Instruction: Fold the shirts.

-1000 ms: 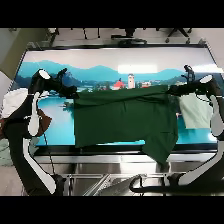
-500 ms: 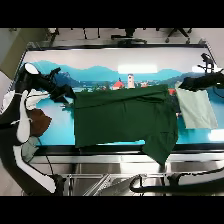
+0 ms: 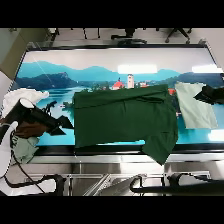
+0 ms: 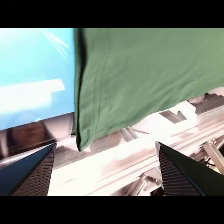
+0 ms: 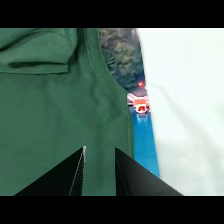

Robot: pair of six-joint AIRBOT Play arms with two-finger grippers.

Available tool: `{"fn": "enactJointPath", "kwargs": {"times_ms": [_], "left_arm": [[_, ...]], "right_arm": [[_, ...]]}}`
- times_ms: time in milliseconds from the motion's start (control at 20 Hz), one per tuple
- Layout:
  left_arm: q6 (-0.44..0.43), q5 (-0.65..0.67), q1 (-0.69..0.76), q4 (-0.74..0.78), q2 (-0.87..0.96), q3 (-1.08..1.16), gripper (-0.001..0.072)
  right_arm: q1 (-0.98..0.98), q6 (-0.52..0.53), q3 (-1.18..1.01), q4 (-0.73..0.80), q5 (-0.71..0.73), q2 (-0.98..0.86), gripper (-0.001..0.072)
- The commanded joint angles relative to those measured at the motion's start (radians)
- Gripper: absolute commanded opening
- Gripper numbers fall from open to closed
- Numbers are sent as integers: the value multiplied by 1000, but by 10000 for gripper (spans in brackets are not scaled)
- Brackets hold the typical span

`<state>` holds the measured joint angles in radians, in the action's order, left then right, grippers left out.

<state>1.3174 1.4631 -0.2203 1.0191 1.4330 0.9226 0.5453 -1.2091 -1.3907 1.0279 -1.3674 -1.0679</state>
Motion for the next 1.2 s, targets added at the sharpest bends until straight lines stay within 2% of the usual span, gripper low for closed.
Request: {"fn": "enactJointPath", "kwargs": {"times_ms": [0,150,300,400,450,500,650,750,800,850,900,1050,1150], "left_arm": [[-64,-157,13,-36,-49,-175,693],[-93,-233,78,-100,-3,-216,693],[-143,-207,143,-200,65,-193,674],[-150,-169,166,-200,97,-147,216],[-156,-139,167,-200,106,-115,43],[-159,-119,167,-197,108,-83,12],[-130,-79,153,-90,105,46,11],[-123,-63,137,-41,105,102,11],[-123,-63,124,-50,105,116,11],[-124,-64,116,-51,105,124,11],[-124,-67,116,-51,105,130,12],[-143,-69,121,-50,105,131,11],[-151,-69,123,-50,105,131,11]], "right_arm": [[15,-16,16,-76,-24,16,225],[14,-15,16,-134,-26,16,225],[14,-15,16,-136,-37,16,225],[14,-15,16,-133,-64,16,225],[14,-24,16,-131,-88,16,225],[14,-35,18,-130,-110,17,225],[18,-93,80,-60,-138,58,225],[27,-168,177,61,-143,117,229],[28,-206,241,119,-151,149,257],[29,-239,316,169,-158,181,383],[31,-243,397,184,-157,208,396],[33,-251,634,144,-119,239,395],[32,-195,786,55,-52,239,393]]}}
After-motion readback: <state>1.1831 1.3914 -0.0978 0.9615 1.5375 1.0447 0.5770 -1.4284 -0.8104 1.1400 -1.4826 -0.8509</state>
